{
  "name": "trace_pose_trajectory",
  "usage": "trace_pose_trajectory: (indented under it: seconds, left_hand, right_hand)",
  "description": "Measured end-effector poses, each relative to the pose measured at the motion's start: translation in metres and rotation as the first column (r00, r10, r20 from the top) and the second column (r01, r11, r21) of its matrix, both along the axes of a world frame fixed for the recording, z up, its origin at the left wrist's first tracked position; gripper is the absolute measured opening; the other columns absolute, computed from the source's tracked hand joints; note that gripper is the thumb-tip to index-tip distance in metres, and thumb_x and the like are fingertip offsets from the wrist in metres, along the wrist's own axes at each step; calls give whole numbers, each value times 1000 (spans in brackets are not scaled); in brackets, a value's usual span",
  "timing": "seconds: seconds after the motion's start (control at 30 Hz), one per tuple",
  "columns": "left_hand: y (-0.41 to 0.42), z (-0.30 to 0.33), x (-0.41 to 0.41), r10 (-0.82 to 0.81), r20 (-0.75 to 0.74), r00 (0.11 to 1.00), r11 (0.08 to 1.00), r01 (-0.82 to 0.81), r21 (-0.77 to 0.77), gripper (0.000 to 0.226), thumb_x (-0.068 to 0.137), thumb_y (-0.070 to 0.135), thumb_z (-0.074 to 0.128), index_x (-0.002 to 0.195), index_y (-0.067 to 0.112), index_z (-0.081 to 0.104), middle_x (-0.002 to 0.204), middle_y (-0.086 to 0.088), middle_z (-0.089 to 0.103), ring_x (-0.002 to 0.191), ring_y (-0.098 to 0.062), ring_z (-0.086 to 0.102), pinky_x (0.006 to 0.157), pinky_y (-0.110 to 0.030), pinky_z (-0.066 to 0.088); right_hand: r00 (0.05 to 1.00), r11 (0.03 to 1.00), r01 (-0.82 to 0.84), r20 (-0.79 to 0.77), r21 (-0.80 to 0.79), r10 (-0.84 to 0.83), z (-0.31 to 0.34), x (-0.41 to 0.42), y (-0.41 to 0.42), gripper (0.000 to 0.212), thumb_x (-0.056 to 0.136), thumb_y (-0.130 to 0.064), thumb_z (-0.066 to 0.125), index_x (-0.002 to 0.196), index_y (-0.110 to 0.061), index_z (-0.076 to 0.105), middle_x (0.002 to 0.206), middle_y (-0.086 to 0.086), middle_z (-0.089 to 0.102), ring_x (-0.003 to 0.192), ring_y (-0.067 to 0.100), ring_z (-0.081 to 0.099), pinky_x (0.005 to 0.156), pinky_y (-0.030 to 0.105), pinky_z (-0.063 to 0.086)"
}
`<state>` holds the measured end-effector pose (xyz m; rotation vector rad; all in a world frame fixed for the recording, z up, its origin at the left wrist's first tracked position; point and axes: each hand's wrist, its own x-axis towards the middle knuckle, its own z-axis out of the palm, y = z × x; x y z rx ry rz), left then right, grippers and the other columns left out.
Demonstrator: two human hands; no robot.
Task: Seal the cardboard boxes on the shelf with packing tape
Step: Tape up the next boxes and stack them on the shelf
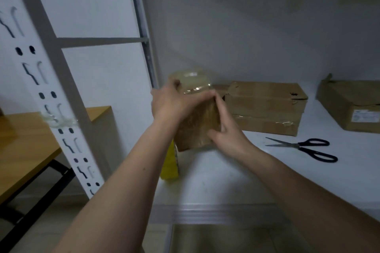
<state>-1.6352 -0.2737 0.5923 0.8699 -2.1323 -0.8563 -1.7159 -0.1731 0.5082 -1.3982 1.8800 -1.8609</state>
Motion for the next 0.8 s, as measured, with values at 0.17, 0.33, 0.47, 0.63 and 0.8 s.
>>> trace_pose_trajectory:
  seconds: [0.17, 0.33, 0.47, 0.63, 0.8]
  left_hand:
    - [-9, 29, 9, 70, -207, 976, 996, -82, -47, 106, 47, 79, 79, 137, 34, 46, 124, 1, 32, 133, -26, 32, 106, -39, 39]
    - [-35, 30, -1, 203, -182, 962, 974, -217, -64, 86, 62, 64, 78, 136, 38, 44, 131, -9, 37, 132, -29, 28, 105, -43, 35]
    - [-63, 19, -12, 177, -144, 974, 960, -203, -192, 79, 62, 57, 80, 133, 37, 51, 131, -12, 37, 131, -32, 29, 110, -43, 30]
    - [-108, -10, -28, 4, 88, 996, 986, 11, -164, 91, 69, 38, 84, 146, 33, 36, 141, -12, 29, 136, -32, 21, 113, -45, 30]
    - [-141, -36, -50, 103, 330, 938, 994, -85, -69, 105, 66, 47, 85, 149, 21, 27, 143, -18, 25, 134, -39, 21, 107, -45, 33]
  right_hand:
    - [979, 998, -2, -203, -63, -11, 33, 4, -20, 94, 72, -1, 47, 144, -46, 6, 152, -18, 10, 141, -4, 7, 109, 8, 17]
    - [969, 991, -128, -210, 39, 133, 40, -9, -40, 83, 80, 19, 40, 152, -18, 19, 152, -11, 20, 141, 2, 16, 106, 8, 25]
    - [967, 980, 186, -187, 68, -171, 25, -42, -54, 60, 81, 5, 47, 136, -20, 49, 137, 0, 48, 128, 21, 46, 104, 40, 43]
    - [801, 747, 548, -492, 376, -340, 14, -82, -71, 47, 92, -18, 54, 136, -8, 40, 146, 13, 30, 133, 32, 33, 109, 39, 31]
    - [752, 585, 653, -508, 481, -420, 14, -105, -109, 91, 89, -36, 63, 151, -4, 5, 158, 23, -6, 145, 41, 1, 117, 44, 13]
